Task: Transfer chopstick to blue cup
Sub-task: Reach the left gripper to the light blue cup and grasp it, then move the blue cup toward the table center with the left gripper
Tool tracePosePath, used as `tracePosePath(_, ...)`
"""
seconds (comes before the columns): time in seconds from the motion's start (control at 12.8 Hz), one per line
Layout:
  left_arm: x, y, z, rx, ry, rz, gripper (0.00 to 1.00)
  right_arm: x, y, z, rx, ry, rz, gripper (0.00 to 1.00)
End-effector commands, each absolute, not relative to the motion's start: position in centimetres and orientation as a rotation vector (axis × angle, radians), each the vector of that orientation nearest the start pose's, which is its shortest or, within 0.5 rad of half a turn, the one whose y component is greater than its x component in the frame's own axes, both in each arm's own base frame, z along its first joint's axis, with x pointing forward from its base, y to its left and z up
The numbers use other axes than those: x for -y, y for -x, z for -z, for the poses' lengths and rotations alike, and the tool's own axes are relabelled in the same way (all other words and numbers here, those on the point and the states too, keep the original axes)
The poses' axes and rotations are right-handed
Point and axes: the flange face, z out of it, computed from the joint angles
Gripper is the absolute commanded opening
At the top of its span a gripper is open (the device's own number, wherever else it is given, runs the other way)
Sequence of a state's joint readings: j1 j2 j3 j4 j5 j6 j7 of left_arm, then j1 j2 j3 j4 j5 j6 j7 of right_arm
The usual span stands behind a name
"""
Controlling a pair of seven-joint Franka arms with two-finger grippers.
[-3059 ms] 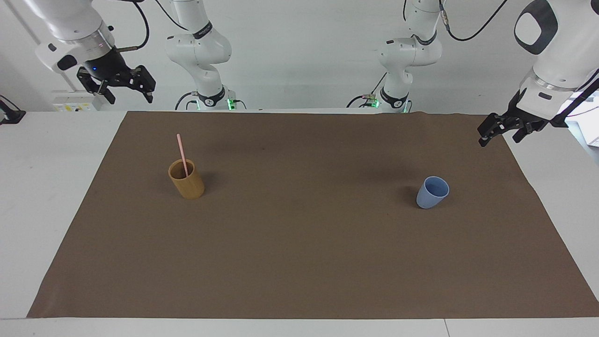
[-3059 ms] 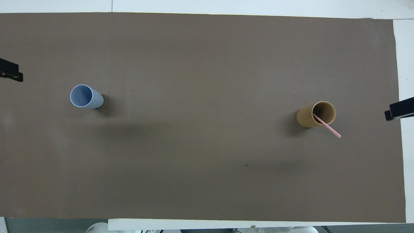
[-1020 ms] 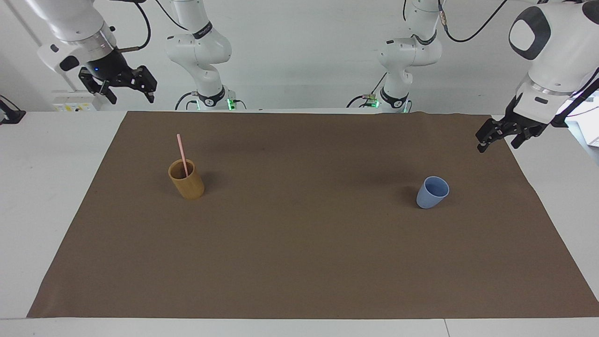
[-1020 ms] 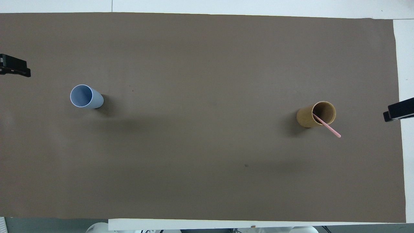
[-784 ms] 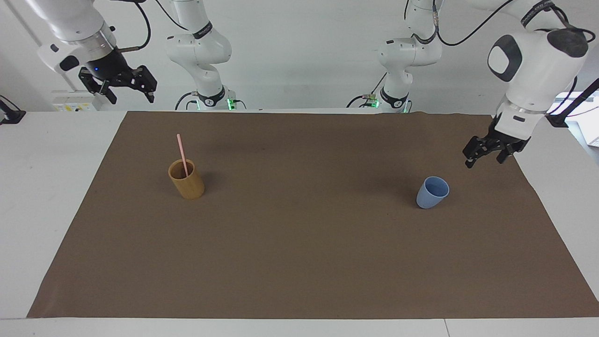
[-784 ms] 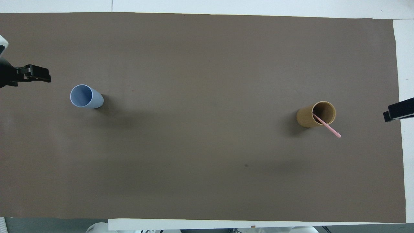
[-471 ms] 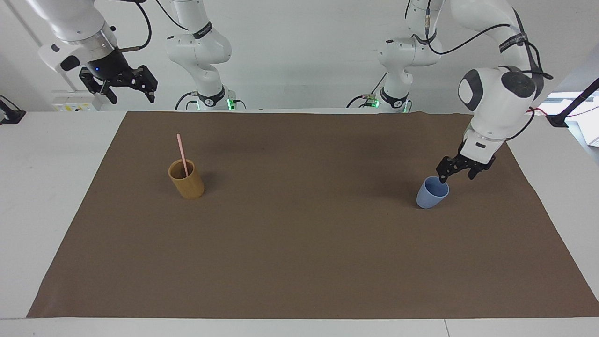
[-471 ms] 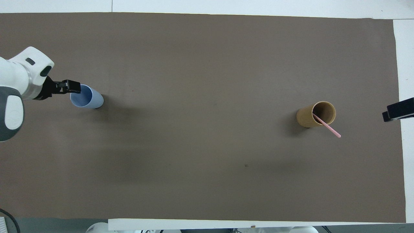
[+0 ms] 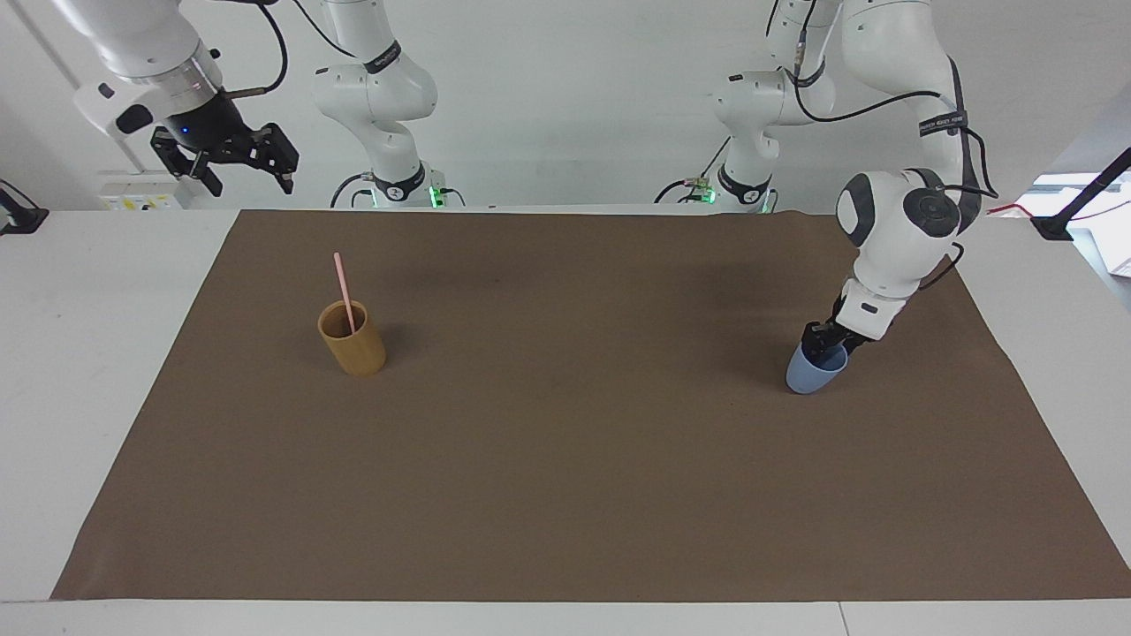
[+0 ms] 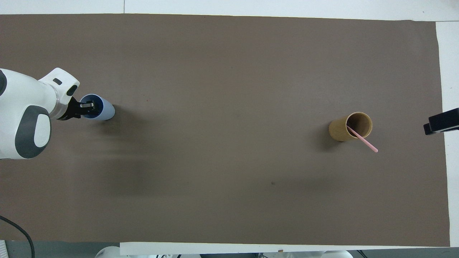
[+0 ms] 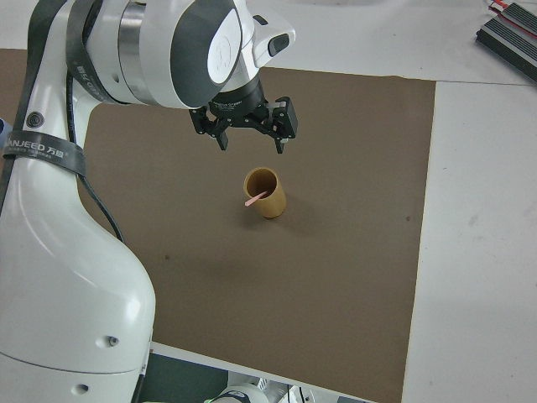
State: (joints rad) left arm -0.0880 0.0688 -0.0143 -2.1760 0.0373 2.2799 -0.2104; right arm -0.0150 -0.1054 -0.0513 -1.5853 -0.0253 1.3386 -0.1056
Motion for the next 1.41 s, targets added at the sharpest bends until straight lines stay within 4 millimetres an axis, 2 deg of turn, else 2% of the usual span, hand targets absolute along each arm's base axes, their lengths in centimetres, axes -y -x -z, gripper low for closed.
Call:
tracePosePath(0.0,7.6,-55.1,-36.6,0.183,3.131,0.138,0.00,3.7,-48.8,-65.5,0.083,3.124,-0.214,1.00)
tracePosePath(0.08,9.2,-55.1,-36.7,0.219,3.135,0.164,0.00,3.7,-48.8,-65.5,0.083,3.124,-0.214,1.00)
tracePosePath(0.16,12.4,-55.0,-37.3,0.255,3.144,0.186,0.00,3.7,-48.8,-65.4,0.080,3.124,-0.216,1.00)
tracePosePath(0.24,16.1,-54.7,-37.6,0.285,3.150,0.185,0.00,3.7,-48.8,-65.5,0.083,3.124,-0.214,1.00)
tracePosePath(0.39,24.8,-53.0,-38.9,0.382,3.165,0.191,0.00,3.6,-48.8,-65.4,0.085,3.124,-0.216,1.00)
tracePosePath(0.47,29.7,-52.3,-37.9,0.402,3.159,0.153,0.00,3.6,-48.8,-65.4,0.083,3.124,-0.216,1.00)
tracePosePath(0.55,33.5,-51.1,-38.0,0.400,3.152,0.120,0.00,3.6,-48.8,-65.4,0.083,3.124,-0.216,1.00)
tracePosePath(0.71,39.0,-47.1,-37.2,0.354,3.130,0.060,0.00,3.7,-48.8,-65.4,0.080,3.126,-0.216,1.00)
tracePosePath(0.86,39.5,-46.2,-36.6,0.333,3.116,0.034,0.00,3.6,-48.8,-65.4,0.082,3.126,-0.216,1.00)
tracePosePath(1.02,38.9,-45.7,-35.4,0.338,3.102,0.015,0.03,3.6,-48.8,-65.5,0.078,3.134,-0.213,1.00)
tracePosePath(1.1,38.7,-46.0,-35.4,0.344,3.107,0.025,0.36,3.6,-48.9,-65.4,0.074,3.135,-0.206,1.00)
tracePosePath(1.18,38.7,-46.2,-35.6,0.352,3.121,0.043,0.79,3.5,-48.9,-65.3,0.075,3.130,-0.205,1.00)
tracePosePath(1.25,38.8,-46.4,-35.8,0.360,3.130,0.058,1.00,3.8,-49.0,-65.4,0.070,3.122,-0.194,1.00)
tracePosePath(1.33,38.8,-46.3,-36.4,0.358,3.131,0.060,1.00,3.6,-49.4,-65.4,0.065,3.114,-0.161,1.00)
